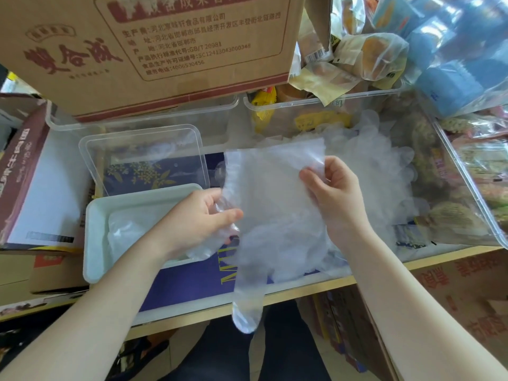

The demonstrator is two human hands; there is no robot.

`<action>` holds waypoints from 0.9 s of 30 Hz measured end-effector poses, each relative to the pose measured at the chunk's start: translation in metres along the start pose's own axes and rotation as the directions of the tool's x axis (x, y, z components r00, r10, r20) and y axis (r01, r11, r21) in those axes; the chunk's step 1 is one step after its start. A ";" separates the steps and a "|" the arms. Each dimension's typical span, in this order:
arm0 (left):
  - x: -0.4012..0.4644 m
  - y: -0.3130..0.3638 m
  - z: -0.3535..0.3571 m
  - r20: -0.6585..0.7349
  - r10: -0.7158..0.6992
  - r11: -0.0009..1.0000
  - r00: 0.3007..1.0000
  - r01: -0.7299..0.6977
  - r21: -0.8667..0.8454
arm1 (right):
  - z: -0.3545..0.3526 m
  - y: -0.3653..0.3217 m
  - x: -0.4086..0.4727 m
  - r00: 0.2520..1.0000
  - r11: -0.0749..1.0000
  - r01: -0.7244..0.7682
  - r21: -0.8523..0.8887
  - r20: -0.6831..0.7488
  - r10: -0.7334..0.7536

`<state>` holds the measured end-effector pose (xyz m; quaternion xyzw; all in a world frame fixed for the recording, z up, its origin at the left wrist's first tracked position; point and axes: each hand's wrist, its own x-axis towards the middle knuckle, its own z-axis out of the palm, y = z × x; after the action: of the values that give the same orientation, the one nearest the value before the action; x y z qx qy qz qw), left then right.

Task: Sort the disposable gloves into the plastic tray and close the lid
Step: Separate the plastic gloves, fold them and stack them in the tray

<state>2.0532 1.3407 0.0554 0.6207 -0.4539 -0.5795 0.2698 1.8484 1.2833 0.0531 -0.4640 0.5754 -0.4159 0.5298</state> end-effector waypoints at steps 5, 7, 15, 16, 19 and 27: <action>-0.001 -0.002 -0.005 -0.026 0.024 0.984 0.999 -0.028 -0.177 | -0.005 0.008 0.001 0.925 0.967 -0.247 0.064 0.314 0.216; -0.001 -0.001 -0.004 -0.060 -0.005 0.965 0.998 -0.011 -0.262 | -0.005 0.015 0.001 0.884 0.967 -0.255 -0.024 0.399 0.243; 0.007 -0.039 -0.027 -0.101 0.002 0.924 0.995 0.037 0.381 | 0.004 0.029 -0.005 0.941 0.966 -0.020 -0.258 0.321 0.105; 0.009 -0.038 -0.027 -0.108 0.017 0.894 0.994 0.033 0.447 | 0.004 0.030 -0.007 0.939 0.949 0.022 -0.313 0.332 0.088; 0.017 -0.030 -0.022 -0.148 0.049 0.895 0.988 0.023 0.446 | 0.009 0.032 -0.011 0.913 0.956 0.053 -0.289 0.403 0.071; 0.035 -0.021 0.000 -0.504 0.186 0.961 0.843 -0.050 0.272 | 0.012 0.047 -0.002 0.911 0.948 0.062 -0.314 0.406 0.075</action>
<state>2.0555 1.3197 0.0204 0.7547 -0.4692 -0.3086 0.3391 1.8563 1.2961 0.0069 -0.6188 0.5118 -0.2080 0.5584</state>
